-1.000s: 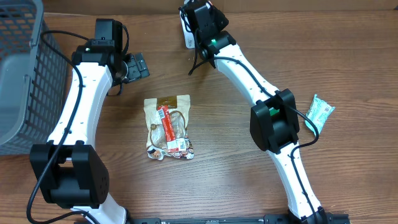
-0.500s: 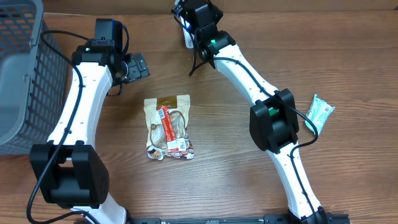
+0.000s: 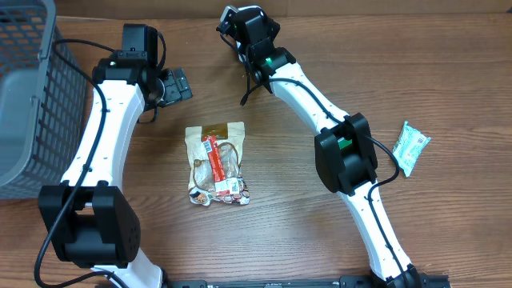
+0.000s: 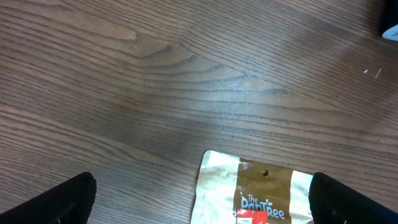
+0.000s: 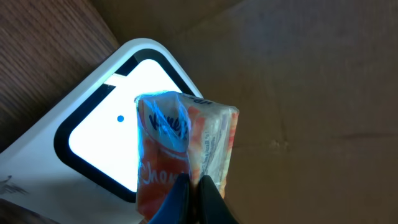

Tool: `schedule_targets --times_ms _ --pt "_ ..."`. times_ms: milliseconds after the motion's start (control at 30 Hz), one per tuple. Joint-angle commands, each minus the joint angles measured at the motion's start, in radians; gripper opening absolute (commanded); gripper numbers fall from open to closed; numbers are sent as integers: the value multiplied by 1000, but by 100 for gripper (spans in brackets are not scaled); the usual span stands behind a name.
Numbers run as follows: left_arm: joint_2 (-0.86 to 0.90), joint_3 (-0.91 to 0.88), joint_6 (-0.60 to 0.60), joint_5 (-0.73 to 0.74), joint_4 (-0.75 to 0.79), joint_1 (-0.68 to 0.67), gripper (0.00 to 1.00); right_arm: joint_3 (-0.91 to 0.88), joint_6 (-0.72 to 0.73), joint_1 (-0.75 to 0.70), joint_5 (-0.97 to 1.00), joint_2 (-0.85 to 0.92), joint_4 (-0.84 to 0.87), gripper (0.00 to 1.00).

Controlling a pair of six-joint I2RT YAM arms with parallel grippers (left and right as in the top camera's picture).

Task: Scan the item barcode
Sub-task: 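Hold the Kleenex barcode against the scanner window, then carry the Kleenex box right and drop it beside the wipes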

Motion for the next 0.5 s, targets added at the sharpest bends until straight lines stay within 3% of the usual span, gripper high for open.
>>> schedule_targets --times_ms 0,167,467 --pt "-17 20 -7 5 2 -3 100 20 -37 5 -8 3 2 4" --pt "-17 20 -7 5 2 -3 100 20 -6 5 -12 3 4 4" --pt "-17 20 -7 5 2 -3 100 21 246 11 22 -116 -51 4"
